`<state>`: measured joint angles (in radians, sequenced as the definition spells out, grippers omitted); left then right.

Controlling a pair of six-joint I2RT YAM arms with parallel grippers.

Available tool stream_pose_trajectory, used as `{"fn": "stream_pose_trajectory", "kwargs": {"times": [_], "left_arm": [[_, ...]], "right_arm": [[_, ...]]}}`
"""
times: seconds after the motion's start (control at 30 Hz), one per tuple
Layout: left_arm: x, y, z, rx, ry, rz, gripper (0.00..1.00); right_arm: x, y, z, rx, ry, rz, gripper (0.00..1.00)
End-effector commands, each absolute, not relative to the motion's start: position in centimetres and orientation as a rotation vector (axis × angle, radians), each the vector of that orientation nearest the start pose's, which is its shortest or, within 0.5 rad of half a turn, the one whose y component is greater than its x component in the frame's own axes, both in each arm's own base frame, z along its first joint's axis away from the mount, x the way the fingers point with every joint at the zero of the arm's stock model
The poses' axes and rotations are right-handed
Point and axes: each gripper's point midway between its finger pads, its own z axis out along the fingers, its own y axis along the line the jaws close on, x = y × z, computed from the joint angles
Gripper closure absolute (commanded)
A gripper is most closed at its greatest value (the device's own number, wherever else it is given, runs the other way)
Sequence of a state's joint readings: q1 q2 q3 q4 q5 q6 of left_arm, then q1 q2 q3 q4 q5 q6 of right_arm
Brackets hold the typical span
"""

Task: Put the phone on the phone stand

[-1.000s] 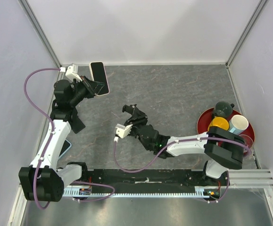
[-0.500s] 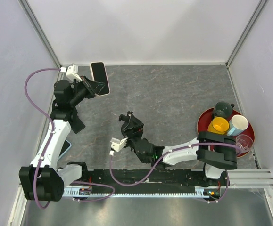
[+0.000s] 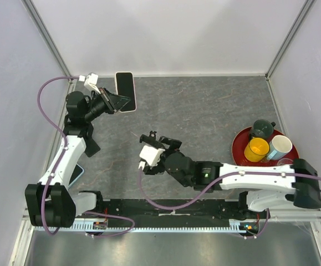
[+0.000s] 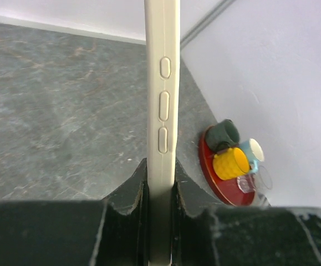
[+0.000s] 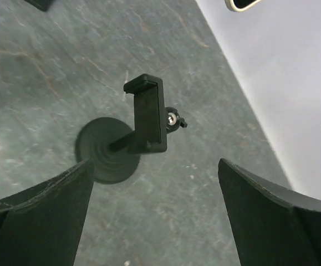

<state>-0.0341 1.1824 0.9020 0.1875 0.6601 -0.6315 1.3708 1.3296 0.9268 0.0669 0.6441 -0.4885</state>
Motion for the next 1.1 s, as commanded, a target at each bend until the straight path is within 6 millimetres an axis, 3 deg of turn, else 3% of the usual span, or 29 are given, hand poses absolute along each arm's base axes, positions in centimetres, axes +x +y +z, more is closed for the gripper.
{"fn": "stream_pose_trajectory", "kwargs": {"times": [0.0,0.07,0.13,0.17,0.33,0.37,0.43,0.47,0.63,0.73,0.97,1.07], "left_arm": [[33.2,-16.8,36.2,0.281,1.512,-1.206,0.98],[31.9,-17.8,37.0,0.369,1.482,-1.234,0.98],[30.4,-19.5,37.6,0.477,1.446,-1.262,0.98],[29.5,-20.3,37.9,0.539,1.434,-1.284,0.98],[25.8,-23.5,38.2,0.762,1.376,-1.361,0.98],[24.9,-23.9,38.3,0.814,1.362,-1.383,0.98],[23.6,-24.9,38.2,0.878,1.345,-1.420,0.98],[23.1,-25.2,38.1,0.908,1.341,-1.435,0.98],[21.8,-26.1,37.7,0.983,1.331,-1.470,0.98],[21.1,-26.6,37.6,1.027,1.328,-1.509,0.98],[20.1,-27.2,37.2,1.074,1.325,-1.546,0.98],[20.1,-27.3,37.2,1.076,1.327,-1.551,0.98]], "right_arm": [[17.4,33.6,24.3,-1.018,1.659,0.288,0.02],[19.3,32.1,26.1,-0.839,1.770,0.381,0.02],[19.7,32.2,27.0,-0.787,1.835,0.535,0.02],[21.6,30.8,28.3,-0.700,1.865,0.557,0.02],[22.2,30.9,33.5,-0.673,1.859,0.881,0.02],[23.5,29.8,34.0,-0.640,1.870,0.888,0.02],[23.3,29.9,35.4,-0.700,1.854,0.996,0.02],[24.4,29.0,35.8,-0.691,1.843,1.002,0.02],[22.6,28.5,37.9,-0.889,1.718,1.135,0.08],[23.1,28.2,38.3,-0.891,1.704,1.134,0.09],[22.5,29.4,40.5,-0.954,1.628,1.257,0.10],[22.7,30.0,41.3,-0.965,1.618,1.291,0.17]]}}
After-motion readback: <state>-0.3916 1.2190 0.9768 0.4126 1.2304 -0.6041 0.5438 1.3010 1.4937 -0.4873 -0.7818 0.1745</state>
